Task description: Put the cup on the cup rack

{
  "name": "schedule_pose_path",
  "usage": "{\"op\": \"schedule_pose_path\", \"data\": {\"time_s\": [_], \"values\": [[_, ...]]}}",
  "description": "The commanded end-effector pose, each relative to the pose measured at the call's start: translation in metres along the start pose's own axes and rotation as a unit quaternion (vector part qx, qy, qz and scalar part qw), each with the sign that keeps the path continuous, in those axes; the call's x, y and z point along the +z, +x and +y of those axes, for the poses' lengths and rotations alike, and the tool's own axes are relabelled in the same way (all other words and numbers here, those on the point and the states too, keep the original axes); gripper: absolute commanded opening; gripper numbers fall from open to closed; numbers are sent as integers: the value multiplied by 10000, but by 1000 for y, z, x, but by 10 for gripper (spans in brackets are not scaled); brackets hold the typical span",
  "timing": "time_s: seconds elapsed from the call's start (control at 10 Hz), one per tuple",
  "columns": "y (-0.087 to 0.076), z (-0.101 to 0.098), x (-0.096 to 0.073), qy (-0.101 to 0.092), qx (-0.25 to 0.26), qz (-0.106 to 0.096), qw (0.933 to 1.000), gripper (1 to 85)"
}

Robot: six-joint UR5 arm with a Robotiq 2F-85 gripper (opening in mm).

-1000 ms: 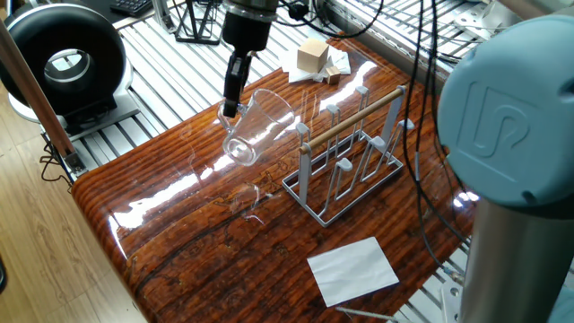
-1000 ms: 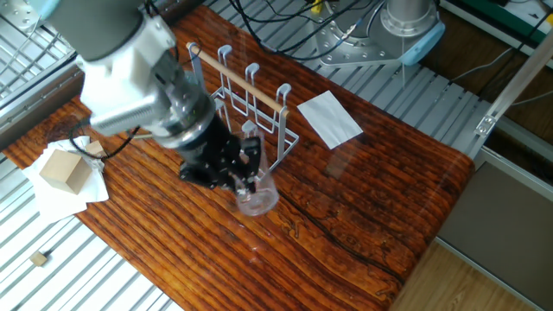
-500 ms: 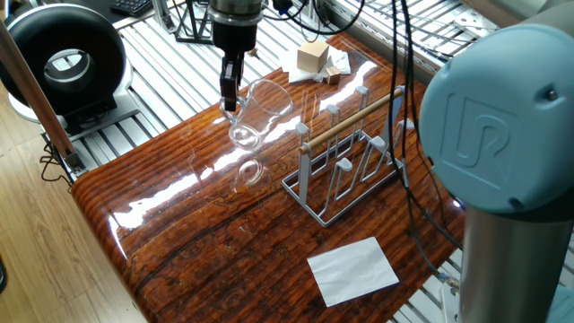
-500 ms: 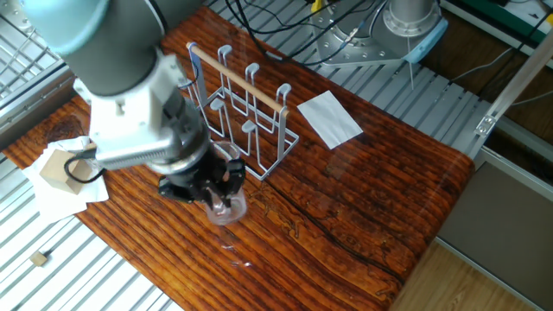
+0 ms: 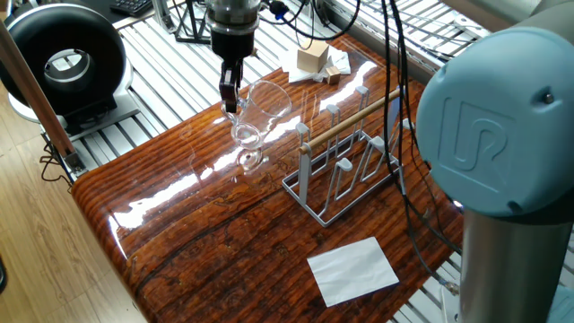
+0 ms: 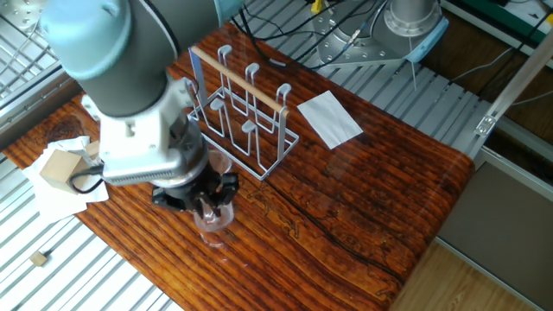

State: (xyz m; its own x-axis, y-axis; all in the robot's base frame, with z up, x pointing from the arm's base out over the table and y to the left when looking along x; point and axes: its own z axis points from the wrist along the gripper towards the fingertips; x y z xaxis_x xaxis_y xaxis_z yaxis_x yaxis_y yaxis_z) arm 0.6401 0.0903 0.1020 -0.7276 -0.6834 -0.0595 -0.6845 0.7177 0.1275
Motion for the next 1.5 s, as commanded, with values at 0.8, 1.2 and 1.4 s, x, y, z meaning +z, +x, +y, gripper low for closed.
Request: {"op": "schedule_pose_path", "data": {"time_s": [0.8, 1.2, 1.4], "values": [[3, -14, -5, 771, -84, 596, 9952, 10], [36, -8, 12, 627, -140, 1288, 9896, 10], [50, -3, 17, 626, -123, 1582, 9854, 10]]}}
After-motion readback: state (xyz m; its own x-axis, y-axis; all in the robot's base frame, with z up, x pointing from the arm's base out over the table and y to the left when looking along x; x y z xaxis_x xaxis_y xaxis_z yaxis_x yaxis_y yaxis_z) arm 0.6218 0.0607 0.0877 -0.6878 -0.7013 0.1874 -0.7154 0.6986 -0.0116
